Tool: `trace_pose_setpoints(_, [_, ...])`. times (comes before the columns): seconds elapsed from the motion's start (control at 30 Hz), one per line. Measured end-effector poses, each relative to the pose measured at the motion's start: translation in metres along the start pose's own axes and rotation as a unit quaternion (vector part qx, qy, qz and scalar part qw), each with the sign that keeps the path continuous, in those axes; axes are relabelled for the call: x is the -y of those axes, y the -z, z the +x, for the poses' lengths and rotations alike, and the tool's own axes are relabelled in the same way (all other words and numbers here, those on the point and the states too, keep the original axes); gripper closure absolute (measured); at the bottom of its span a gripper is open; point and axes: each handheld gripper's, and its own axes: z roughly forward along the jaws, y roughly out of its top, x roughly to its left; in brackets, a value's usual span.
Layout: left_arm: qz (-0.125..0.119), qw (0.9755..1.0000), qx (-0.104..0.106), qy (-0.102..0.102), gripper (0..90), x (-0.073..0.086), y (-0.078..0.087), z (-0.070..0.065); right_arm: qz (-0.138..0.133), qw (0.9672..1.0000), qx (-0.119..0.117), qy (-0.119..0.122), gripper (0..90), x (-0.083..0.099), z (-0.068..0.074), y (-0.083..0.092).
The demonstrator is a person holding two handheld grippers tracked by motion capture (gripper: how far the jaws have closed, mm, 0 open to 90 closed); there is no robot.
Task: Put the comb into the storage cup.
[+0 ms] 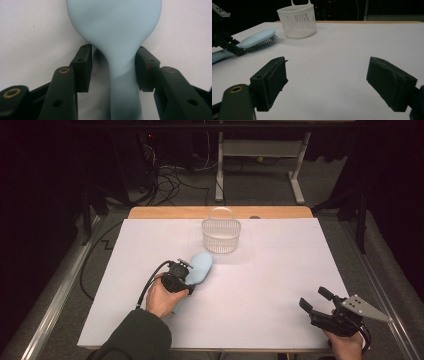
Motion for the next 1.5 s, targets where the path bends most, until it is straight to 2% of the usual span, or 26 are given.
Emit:
trace_pose_setpoints(0.1, [0.0,1.0,0.006,0.0,60.4,0.0,0.0,0.0,0.001,1.0,0.0,0.001,17.2,0.0,0.0,0.0])
trace_pose_setpoints(0.27, [0.003,1.0,0.007,-0.001,63.9,0.0,0.001,0.001,0.001,1.0,0.001,0.001,17.2,0.0,0.0,0.0])
trace_pose_setpoints(0.53, [0.013,0.9999,0.003,-0.004,66.0,-0.003,0.0,0.001,0.003,1.0,0.002,0.002,17.2,0.0,0.001,-0.001])
trace_pose_setpoints(0.87, [0.009,0.9998,0.011,-0.015,68.5,-0.001,0.002,0.004,0.002,1.0,0.001,0.002,17.2,0.0,0.0,-0.001])
trace_pose_setpoints(1.23, [-0.009,0.999,0.038,-0.022,69.2,0.001,0.004,0.003,0.002,1.0,0.001,0.003,17.2,0.0,0.0,-0.001])
trace_pose_setpoints(1.5, [-0.035,0.9977,0.053,-0.024,69.4,0.002,0.012,0.004,0.003,1.0,0.001,0.002,17.2,0.0,0.0,-0.001])
